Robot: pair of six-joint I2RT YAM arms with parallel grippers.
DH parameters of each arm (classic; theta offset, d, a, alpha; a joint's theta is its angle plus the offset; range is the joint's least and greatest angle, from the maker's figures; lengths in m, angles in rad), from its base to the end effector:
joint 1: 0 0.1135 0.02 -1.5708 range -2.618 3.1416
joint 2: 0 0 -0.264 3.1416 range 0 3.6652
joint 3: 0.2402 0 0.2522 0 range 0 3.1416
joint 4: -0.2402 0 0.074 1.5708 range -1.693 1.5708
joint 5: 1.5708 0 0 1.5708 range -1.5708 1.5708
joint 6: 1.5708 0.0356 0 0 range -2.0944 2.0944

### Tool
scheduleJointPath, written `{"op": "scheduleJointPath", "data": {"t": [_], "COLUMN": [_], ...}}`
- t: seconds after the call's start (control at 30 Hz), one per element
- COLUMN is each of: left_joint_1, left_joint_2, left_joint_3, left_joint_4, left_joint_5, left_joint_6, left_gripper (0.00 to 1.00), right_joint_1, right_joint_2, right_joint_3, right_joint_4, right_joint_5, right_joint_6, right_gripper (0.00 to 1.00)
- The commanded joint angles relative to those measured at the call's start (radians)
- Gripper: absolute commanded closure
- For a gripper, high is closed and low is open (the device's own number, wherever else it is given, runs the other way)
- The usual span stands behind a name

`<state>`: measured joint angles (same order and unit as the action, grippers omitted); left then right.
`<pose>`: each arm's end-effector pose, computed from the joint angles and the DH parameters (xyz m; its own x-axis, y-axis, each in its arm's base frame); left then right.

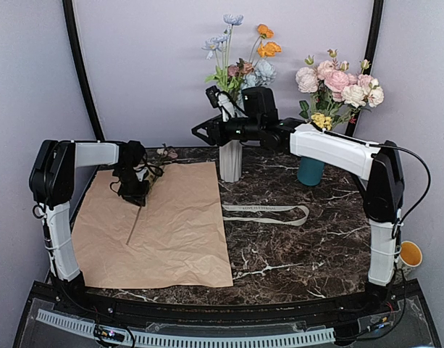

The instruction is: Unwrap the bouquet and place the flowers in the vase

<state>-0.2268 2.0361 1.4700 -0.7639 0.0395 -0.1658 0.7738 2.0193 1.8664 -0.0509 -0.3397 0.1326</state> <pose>0.3929 -0.0921 0.1623 -0.9719 0.0551 -0.2289 0.0745 0.9942 -0.0772 0.3429 0.3517 0.3516 -0.2615 -0.0812 -0.9618 -0.8653 0.4611 0.1963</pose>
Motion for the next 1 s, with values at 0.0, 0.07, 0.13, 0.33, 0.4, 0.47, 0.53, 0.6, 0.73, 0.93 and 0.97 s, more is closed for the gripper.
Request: {"op": "scheduleJointPath", "data": {"t": [0.0,0.07,0.13,0.33,0.4,0.47,0.53,0.6,0.73,0.93,0.97], "left_joint_1": [0.006,0.007,0.006,0.006,0.006,0.006,0.007,0.006,0.006,0.006,0.007], "left_joint_2": [0.017,0.016,0.015,-0.035,-0.065,-0.100,-0.139,-0.182,-0.274,-0.400,-0.424], "left_joint_3": [-0.018,-0.020,-0.020,-0.019,-0.021,-0.026,-0.033,-0.047,-0.092,-0.156,-0.170], "left_joint_4": [-0.005,-0.002,0.001,0.018,0.027,0.041,0.065,0.096,0.169,0.266,0.290], "left_joint_5": [-0.010,-0.008,-0.004,0.001,0.007,0.018,0.046,0.068,0.100,0.167,0.192], "left_joint_6": [0.009,0.009,0.012,0.004,0.001,-0.003,0.000,0.000,0.003,0.025,0.029], "left_gripper": [0.84,0.89,0.94,0.99,1.00,1.00,1.00,1.00,1.00,1.00,1.00], "right_joint_1": [0.014,0.016,0.017,0.021,0.022,0.023,0.024,0.023,0.025,0.028,0.030], "right_joint_2": [-0.024,-0.022,-0.019,-0.006,-0.007,-0.008,-0.008,-0.010,-0.007,-0.004,-0.001], "right_joint_3": [0.033,0.038,0.043,0.075,0.079,0.079,0.078,0.075,0.071,0.053,0.054], "right_joint_4": [0.013,0.011,0.012,0.003,0.004,0.008,0.017,0.028,0.053,0.095,0.098], "right_joint_5": [0.007,0.006,0.006,0.007,0.010,0.016,0.022,0.026,0.026,-0.004,-0.010], "right_joint_6": [-0.001,-0.002,-0.002,-0.002,0.000,0.006,0.016,0.029,0.072,0.144,0.151], "right_gripper": [0.52,0.52,0.51,0.52,0.52,0.51,0.52,0.51,0.51,0.39,0.37]}}
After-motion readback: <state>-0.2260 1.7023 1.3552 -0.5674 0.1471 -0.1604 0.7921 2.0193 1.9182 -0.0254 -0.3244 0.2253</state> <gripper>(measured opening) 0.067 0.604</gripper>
